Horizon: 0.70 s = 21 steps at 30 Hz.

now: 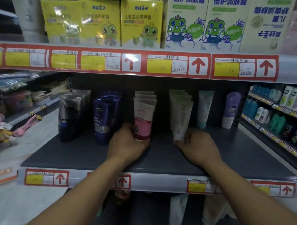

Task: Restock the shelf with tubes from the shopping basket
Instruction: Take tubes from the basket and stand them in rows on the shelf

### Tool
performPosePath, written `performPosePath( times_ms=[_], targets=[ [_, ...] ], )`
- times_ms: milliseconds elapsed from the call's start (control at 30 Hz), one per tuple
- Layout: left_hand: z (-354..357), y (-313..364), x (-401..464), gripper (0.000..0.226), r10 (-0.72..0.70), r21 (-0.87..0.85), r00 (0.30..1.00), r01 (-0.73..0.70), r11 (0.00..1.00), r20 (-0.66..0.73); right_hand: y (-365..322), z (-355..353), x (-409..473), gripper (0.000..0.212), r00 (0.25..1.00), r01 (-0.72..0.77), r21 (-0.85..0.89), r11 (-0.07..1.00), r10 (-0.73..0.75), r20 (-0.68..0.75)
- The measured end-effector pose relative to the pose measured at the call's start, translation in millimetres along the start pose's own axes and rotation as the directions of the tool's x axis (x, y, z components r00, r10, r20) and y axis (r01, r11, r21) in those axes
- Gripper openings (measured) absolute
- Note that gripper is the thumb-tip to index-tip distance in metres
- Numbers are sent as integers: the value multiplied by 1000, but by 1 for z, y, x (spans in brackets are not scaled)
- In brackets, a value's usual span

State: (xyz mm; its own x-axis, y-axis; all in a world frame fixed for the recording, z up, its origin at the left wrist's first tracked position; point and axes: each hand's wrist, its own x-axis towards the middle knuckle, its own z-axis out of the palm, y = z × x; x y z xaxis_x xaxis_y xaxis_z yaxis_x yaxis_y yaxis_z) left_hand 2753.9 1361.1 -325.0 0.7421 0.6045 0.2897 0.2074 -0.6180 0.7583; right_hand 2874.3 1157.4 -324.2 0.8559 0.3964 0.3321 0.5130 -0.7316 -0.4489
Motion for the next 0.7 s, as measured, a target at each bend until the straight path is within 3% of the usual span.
performPosePath(
  times_ms=[100, 700],
  targets=[
    [0, -1, 1, 60, -13, -19, 1000, 13, 1000, -7, 0, 1, 0, 34, 1000, 0, -8, 1000, 0, -6],
    [-1, -1, -1, 60, -1, 14, 1000, 1, 1000, -10, 6, 7, 3, 39, 998, 27, -19, 999, -28, -56]
  ],
)
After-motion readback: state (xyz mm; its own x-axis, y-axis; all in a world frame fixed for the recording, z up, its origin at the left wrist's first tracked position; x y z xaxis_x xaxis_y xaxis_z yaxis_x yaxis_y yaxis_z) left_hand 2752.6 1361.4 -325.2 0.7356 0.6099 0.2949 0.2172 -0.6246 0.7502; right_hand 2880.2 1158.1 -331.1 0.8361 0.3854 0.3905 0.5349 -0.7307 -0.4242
